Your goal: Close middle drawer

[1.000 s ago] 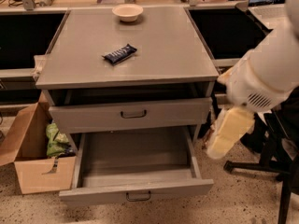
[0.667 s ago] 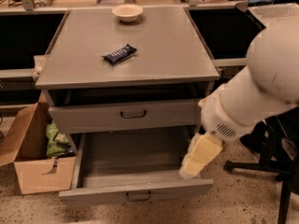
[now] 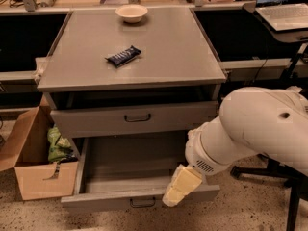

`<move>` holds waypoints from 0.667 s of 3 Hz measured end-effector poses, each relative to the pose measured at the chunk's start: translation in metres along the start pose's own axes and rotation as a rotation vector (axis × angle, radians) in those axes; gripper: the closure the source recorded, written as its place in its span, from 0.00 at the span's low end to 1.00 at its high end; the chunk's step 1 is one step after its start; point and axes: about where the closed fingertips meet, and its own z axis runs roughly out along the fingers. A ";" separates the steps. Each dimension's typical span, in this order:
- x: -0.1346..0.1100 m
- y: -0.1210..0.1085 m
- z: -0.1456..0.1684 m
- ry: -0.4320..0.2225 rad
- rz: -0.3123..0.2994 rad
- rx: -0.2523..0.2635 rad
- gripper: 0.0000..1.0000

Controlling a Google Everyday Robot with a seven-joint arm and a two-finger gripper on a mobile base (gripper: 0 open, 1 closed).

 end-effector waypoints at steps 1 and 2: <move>0.011 0.006 0.033 -0.001 0.016 -0.038 0.00; 0.040 0.019 0.092 -0.006 0.075 -0.073 0.00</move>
Offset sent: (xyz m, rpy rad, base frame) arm -0.0186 0.0147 -0.1924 0.1003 0.1334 -0.0974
